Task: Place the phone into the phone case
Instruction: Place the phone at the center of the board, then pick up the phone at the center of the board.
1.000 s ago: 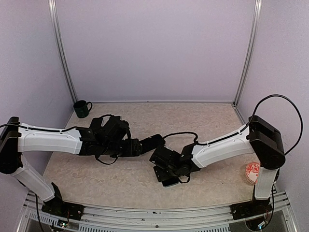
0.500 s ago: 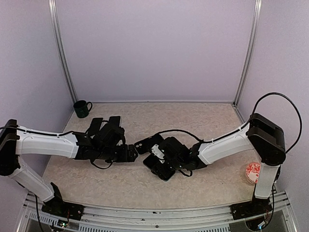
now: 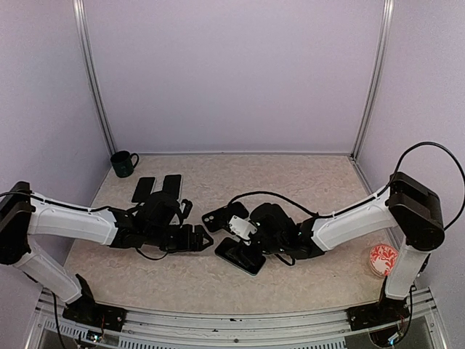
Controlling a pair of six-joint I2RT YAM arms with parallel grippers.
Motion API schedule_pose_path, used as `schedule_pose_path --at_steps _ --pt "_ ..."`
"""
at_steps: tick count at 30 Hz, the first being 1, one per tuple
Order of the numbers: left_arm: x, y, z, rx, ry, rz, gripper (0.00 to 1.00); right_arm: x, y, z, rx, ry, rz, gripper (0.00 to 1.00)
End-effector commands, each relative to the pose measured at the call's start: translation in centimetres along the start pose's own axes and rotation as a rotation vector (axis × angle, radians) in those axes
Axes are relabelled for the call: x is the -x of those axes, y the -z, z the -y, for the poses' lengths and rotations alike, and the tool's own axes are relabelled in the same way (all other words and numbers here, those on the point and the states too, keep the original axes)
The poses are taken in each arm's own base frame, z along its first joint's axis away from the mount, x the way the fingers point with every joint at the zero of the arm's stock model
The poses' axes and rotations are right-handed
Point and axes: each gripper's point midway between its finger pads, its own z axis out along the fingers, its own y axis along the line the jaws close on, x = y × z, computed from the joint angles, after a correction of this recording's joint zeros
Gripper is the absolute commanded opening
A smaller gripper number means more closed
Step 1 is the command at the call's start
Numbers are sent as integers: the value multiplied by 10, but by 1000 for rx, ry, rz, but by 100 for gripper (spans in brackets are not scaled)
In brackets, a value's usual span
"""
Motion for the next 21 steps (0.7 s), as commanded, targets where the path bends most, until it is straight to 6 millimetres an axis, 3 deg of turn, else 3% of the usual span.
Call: schedule_pose_path --at_steps 1,7,15,21 --pt "-2 -10 10 -82 -6 -21 86 24 8 1 7 45 91 73" --pt "0 -9 1 -49 21 -6 85 12 0 7 -26 6 11 99" --pt "8 1 -5 -34 37 29 86 -14 -13 3 -7 -27 -58 99" --pt "9 6 -4 -39 39 39 85 -31 -7 -1 8 -55 -51 100"
